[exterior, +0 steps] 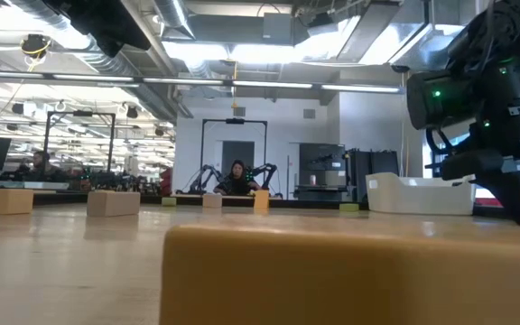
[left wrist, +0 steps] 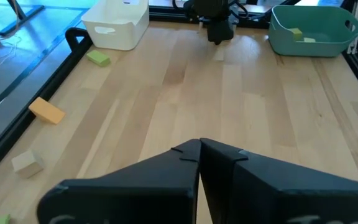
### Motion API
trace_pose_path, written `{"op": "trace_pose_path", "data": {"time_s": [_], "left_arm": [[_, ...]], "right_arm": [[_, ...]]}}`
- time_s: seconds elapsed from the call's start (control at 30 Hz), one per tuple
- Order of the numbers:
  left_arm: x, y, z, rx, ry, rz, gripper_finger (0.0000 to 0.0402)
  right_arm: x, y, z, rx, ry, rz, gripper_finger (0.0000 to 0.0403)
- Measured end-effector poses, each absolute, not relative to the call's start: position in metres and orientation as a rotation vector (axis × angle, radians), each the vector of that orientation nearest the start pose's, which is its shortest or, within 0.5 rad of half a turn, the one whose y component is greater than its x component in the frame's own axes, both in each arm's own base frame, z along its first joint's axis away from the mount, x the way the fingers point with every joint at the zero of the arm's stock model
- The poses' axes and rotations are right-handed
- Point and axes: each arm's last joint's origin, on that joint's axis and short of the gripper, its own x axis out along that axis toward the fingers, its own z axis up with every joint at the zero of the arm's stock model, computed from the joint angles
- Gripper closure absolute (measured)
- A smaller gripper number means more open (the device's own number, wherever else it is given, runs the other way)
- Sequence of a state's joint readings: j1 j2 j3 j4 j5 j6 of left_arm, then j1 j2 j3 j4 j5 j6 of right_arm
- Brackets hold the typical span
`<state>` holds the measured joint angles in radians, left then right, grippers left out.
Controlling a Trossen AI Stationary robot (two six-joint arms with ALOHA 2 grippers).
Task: Sort & place blocks by color
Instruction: Put the bottom right brown block into the white bin
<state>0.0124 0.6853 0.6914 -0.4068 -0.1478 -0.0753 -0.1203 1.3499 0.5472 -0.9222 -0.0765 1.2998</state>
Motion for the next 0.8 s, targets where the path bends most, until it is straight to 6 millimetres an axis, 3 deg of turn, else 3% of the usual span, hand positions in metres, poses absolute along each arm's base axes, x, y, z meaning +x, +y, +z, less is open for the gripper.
{"op": "trace_pose_path", "data": {"time_s": [0.23,0.43,0.63,0.8], "left_arm": [[0.149,0.006,0.294,-0.047,0.394,0.174,0.04],[0.149,0.006,0.294,-0.047,0.394,0.173,0.0396],[0.149,0.006,0.294,-0.047,0.394,0.174,0.0397],[0.149,0.006,0.294,-0.047,0.394,0.174,0.04]], "right_arm": [[0.16,-0.017,0.131,1.111,1.443,-1.148,0.0195],[0.162,-0.017,0.131,1.118,1.434,-1.137,0.0276],[0.172,-0.019,0.134,1.111,1.354,-1.081,0.0279],[0.191,-0.032,0.155,1.045,1.25,-1.051,0.0279]]}}
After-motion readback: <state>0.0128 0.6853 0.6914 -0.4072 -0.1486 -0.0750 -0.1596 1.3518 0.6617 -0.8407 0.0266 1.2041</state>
